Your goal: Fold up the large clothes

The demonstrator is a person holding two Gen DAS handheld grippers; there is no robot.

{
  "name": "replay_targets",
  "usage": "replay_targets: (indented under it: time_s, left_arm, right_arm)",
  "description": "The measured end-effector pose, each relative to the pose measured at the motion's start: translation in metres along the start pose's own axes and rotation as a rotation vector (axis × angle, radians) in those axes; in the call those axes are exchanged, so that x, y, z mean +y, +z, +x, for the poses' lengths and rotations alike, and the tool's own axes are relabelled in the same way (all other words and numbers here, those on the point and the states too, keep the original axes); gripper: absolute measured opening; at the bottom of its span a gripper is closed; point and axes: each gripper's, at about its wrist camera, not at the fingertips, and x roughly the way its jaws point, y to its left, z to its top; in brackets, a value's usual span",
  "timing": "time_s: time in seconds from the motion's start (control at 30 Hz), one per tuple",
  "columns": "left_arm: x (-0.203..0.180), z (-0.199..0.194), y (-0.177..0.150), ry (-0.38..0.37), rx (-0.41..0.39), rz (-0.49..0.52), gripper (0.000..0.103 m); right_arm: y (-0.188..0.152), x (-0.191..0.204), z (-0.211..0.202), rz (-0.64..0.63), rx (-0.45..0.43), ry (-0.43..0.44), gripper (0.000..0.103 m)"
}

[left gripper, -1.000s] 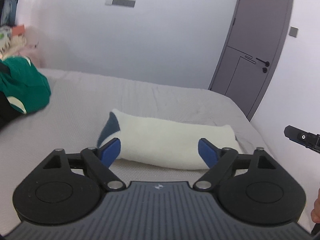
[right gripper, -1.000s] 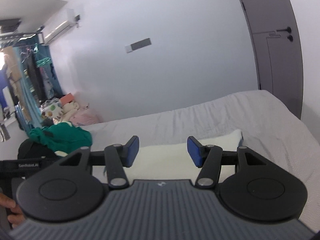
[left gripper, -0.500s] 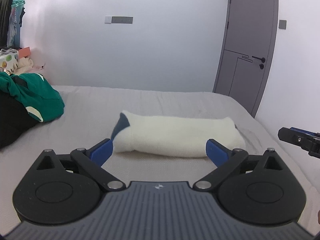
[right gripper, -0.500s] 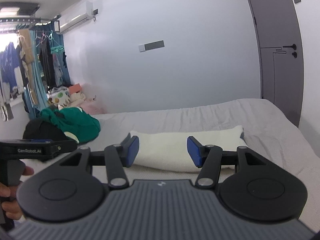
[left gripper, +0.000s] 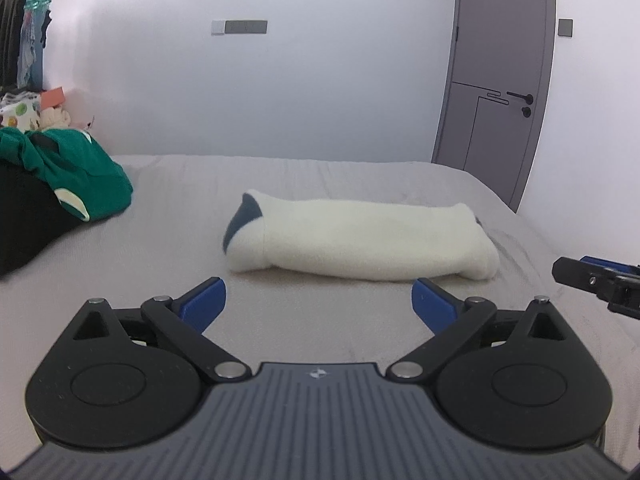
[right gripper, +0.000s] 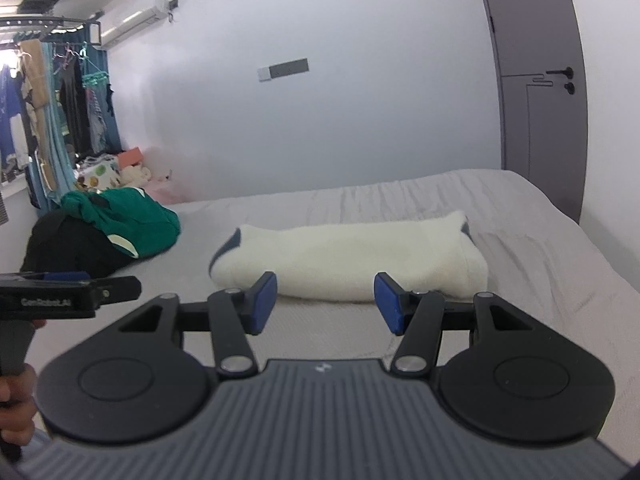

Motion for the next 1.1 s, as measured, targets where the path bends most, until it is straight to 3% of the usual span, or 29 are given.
replay_targets:
  time_s: [0.1, 0.2, 0.27, 0.37, 1.1]
  left_arm:
    - [0.0, 0.002, -0.003, 0.013, 0.004, -0.01, 0.101]
    - [0.002, 0.004, -0.005, 0.024, 0.007, -0.02, 0.101]
    - [0.004, 0.005, -0.006, 0.031, 0.007, -0.026, 0.101]
    - [0.006, 0.005, -0.007, 0.034, 0.007, -0.032, 0.101]
    - [0.011, 0.003, -0.008, 0.032, -0.002, -0.048, 0.101]
  right_arm:
    - [-0.004, -0.001, 0.003, -0.001, 0.01, -0.013, 0.063]
    - [-0.005, -0.001, 0.005, -0.012, 0.007, -0.02, 0.074]
    - [-0.006, -0.002, 0.005, -0.006, -0.001, -0.023, 0.089]
    - [-0.007, -0.003, 0.009, -0.001, 0.018, -0.014, 0.103]
    - [-0.012, 0.003, 0.012, -0.015, 0.053, -0.037, 0.103]
